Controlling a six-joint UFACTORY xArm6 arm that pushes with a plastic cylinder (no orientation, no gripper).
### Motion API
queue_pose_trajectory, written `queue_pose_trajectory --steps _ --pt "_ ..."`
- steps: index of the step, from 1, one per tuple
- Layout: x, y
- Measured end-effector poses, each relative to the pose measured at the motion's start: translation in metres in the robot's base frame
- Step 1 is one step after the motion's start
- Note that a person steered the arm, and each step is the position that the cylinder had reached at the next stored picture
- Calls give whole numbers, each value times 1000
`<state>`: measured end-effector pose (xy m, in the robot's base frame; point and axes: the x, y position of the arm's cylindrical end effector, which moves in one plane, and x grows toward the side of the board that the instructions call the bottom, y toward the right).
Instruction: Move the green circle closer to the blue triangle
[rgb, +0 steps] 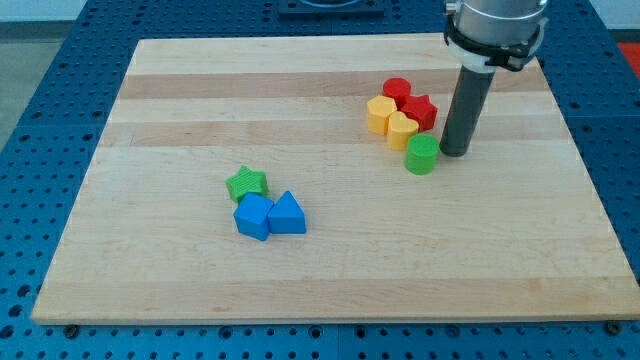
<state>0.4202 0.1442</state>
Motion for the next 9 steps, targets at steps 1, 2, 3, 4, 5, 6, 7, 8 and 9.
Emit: queue_pose_trajectory --steps 1,2,3,4,5,6,7,8,9 --pt "2 -11" --pt "8 -29" --pt "17 -43" --pt "25 -60" --pt "25 -84" --pt "27 -106" --pt "35 -119" --pt "44 -120" --pt "49 -120"
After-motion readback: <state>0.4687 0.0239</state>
